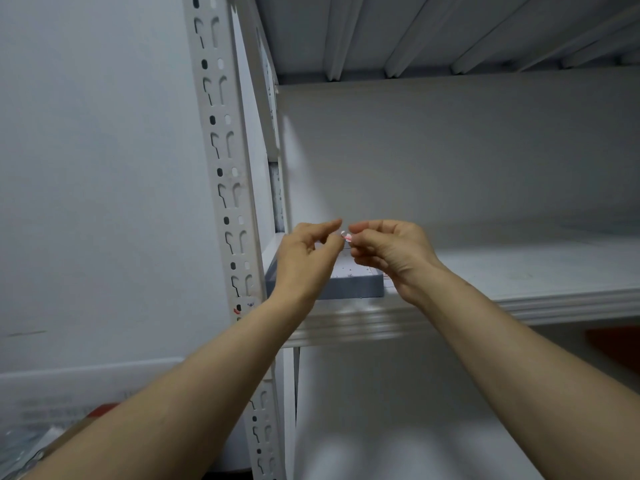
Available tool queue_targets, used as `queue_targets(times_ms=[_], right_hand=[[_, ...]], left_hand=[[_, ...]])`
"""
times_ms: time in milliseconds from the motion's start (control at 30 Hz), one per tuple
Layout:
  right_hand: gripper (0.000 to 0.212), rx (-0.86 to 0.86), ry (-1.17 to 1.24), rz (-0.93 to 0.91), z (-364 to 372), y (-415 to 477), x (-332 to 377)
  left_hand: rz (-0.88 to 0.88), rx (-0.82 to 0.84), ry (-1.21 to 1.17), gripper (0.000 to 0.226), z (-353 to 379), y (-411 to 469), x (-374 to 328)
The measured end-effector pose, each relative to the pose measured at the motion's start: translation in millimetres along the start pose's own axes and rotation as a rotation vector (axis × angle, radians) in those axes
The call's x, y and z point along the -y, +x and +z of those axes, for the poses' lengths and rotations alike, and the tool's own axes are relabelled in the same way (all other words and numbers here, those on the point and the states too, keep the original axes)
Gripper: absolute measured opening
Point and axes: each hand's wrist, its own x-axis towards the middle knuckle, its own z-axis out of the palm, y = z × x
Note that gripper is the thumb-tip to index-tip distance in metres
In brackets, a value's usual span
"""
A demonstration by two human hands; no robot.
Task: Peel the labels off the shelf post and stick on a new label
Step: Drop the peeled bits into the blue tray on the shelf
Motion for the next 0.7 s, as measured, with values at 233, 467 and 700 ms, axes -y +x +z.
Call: queue_targets(times_ms=[233, 467, 700], right_hand=[[0.016, -0.011, 0.026, -0.044, 1, 2, -1], [0.014, 0.013, 0.075, -0.019, -2, 6, -9], [0.014, 0.010, -0.201, -0.097, -1, 10, -14]], left_hand=[[-0.055, 0.046, -0.112, 0.026, 3, -1, 1], [0.014, -0.013, 0.027, 0.022, 3, 6, 9], [0.223, 0.068, 0.572, 0.020, 6, 21, 14]])
